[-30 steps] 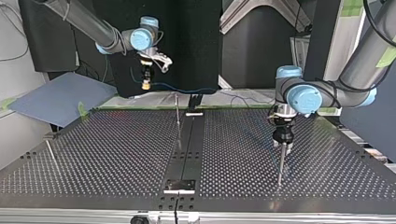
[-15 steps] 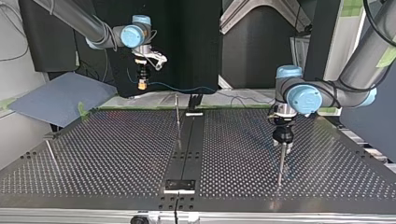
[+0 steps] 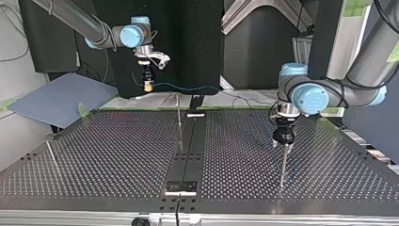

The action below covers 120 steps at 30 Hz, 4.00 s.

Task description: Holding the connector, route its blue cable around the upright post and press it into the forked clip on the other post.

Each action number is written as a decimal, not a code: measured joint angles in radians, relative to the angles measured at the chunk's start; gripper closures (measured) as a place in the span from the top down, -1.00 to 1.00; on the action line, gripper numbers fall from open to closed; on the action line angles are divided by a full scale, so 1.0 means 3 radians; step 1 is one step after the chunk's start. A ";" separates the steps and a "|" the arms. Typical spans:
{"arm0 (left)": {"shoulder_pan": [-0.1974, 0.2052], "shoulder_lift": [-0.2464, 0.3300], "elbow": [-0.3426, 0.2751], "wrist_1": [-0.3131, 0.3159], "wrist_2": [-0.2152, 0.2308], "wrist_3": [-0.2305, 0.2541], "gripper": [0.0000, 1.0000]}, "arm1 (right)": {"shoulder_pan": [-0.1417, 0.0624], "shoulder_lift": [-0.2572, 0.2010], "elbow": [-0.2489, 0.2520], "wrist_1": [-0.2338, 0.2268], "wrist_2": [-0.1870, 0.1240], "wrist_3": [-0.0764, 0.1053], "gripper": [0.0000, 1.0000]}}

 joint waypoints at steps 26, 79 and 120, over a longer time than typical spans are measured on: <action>0.0275 0.0710 -0.0551 -0.0415 -0.0340 0.0259 1.00 | -0.0017 0.0001 -0.0003 -0.0041 -0.0047 0.0073 -1.00; -0.0391 0.1343 0.0752 -0.1982 -0.0141 0.1092 1.00 | -0.0047 0.0003 -0.0025 -0.0097 -0.0052 0.0164 -1.00; -0.0610 0.1148 0.0753 -0.3000 -0.1163 0.1334 1.00 | -0.0028 0.0003 -0.0027 -0.0025 -0.0057 0.0162 -1.00</action>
